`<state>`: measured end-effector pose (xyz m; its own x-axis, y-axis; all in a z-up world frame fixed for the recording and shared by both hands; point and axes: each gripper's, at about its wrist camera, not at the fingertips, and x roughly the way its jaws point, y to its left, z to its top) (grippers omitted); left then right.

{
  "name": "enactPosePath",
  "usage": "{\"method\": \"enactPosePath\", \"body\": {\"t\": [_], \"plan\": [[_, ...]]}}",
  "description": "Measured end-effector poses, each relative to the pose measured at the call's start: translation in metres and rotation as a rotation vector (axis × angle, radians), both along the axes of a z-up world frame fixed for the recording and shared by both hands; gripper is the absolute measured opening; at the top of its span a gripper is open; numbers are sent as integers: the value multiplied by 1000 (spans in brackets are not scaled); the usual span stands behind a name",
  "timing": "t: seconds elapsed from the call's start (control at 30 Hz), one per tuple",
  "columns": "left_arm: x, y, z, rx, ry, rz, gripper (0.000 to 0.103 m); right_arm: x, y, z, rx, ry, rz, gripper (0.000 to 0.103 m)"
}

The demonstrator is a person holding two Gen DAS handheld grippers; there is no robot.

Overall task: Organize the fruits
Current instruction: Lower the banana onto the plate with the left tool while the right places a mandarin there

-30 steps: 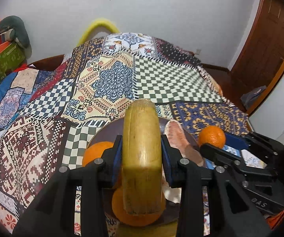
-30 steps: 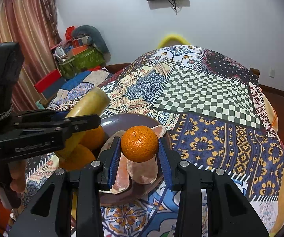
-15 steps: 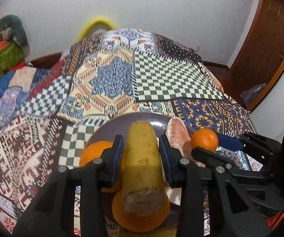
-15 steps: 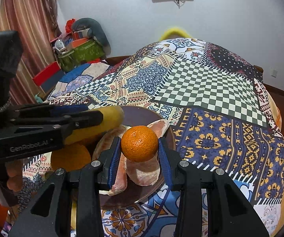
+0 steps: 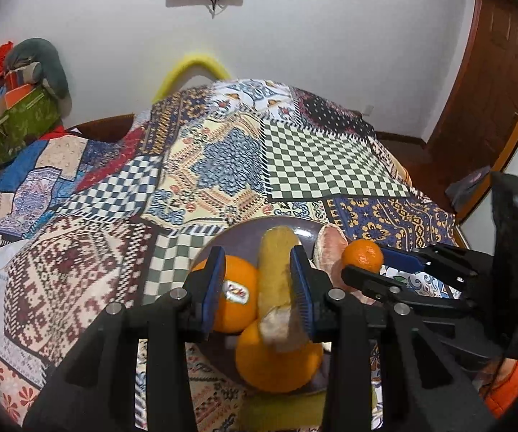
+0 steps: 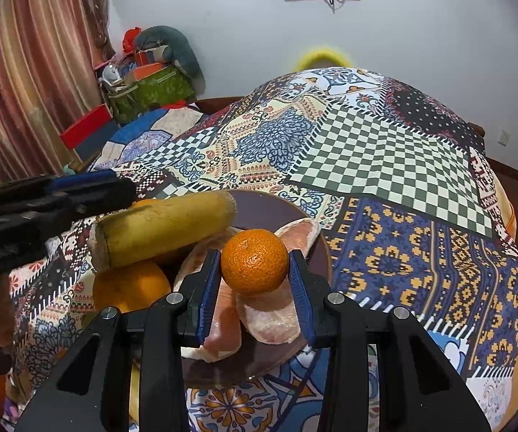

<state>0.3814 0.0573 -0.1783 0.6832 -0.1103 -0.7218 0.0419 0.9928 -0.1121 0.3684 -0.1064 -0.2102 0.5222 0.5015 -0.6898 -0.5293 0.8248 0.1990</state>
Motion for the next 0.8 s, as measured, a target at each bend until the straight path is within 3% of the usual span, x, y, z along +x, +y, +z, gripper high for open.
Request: {"method": "enactPosePath", "body": {"t": [0.47, 0.6, 0.8], "plan": [[-29, 28, -7, 22, -2, 48, 37, 11, 21, -10, -70, 16, 19, 35], [-33, 30, -13, 15, 9, 52, 37, 9, 20, -9, -71, 19, 18, 43], [-44, 30, -13, 16, 17, 57, 37, -2, 13, -3, -72, 11, 7, 44]]}}
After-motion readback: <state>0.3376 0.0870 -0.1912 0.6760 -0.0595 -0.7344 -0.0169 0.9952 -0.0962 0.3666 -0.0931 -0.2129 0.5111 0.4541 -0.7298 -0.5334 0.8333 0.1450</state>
